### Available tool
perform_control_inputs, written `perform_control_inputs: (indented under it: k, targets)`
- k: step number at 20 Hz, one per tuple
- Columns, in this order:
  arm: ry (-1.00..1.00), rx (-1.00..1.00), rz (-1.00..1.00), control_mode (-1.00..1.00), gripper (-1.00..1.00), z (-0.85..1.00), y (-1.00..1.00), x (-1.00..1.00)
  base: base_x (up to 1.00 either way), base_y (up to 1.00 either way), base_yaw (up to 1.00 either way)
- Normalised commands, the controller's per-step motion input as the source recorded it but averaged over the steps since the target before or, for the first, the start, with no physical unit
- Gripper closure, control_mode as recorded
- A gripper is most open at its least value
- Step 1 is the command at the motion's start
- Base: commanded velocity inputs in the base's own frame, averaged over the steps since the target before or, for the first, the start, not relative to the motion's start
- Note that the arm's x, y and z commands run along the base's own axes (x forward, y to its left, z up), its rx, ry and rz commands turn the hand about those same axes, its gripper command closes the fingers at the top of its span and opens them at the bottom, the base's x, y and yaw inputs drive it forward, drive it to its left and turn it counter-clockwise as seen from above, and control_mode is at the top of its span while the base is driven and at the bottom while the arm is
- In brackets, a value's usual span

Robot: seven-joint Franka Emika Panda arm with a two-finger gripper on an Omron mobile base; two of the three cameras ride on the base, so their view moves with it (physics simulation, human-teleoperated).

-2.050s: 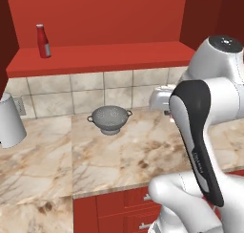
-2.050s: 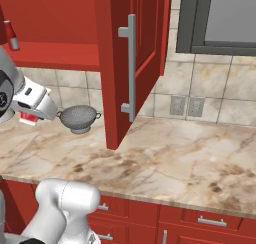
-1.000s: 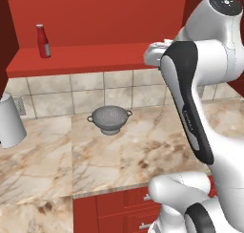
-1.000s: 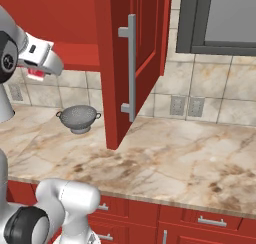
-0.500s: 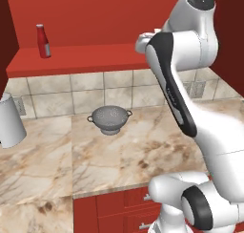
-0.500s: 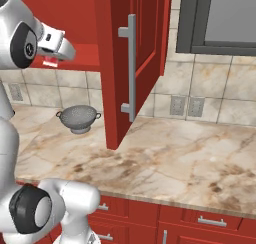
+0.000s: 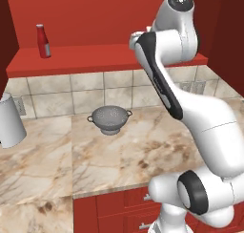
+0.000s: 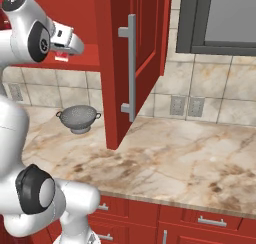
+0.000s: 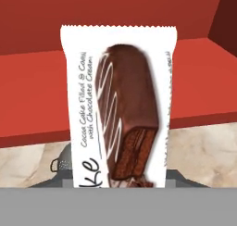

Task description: Pick the honey bottle and bar from the counter and place them in the cabinets closest to them.

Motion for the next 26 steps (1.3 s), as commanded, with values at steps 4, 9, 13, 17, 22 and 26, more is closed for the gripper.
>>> perform_control_inputs:
  k: [4, 9, 13, 17, 22, 26]
  targets:
    - [-0.04, -0.06, 0.00, -1.00, 1.00, -0.08, 0.00, 0.62, 0.00, 0.00, 0.00]
    - [-0.07, -0.07, 0.00, -1.00, 1.00, 0.09, 0.00, 0.92, 0.00, 0.00, 0.00]
    - [-0.07, -0.07, 0.00, -1.00, -1.00, 0.09, 0.01, 0.77, 0.00, 0.00, 0.00]
    - [-0.06, -0.06, 0.00, -1.00, -1.00, 0.08, 0.01, 0.36, 0.00, 0.00, 0.00]
    - [-0.04, -0.05, 0.00, -1.00, -1.00, 0.07, 0.00, 0.07, 0.00, 0.00, 0.00]
    - [-0.02, -0.04, -0.01, -1.00, -1.00, 0.10, 0.03, -0.12, 0.00, 0.00, 0.00]
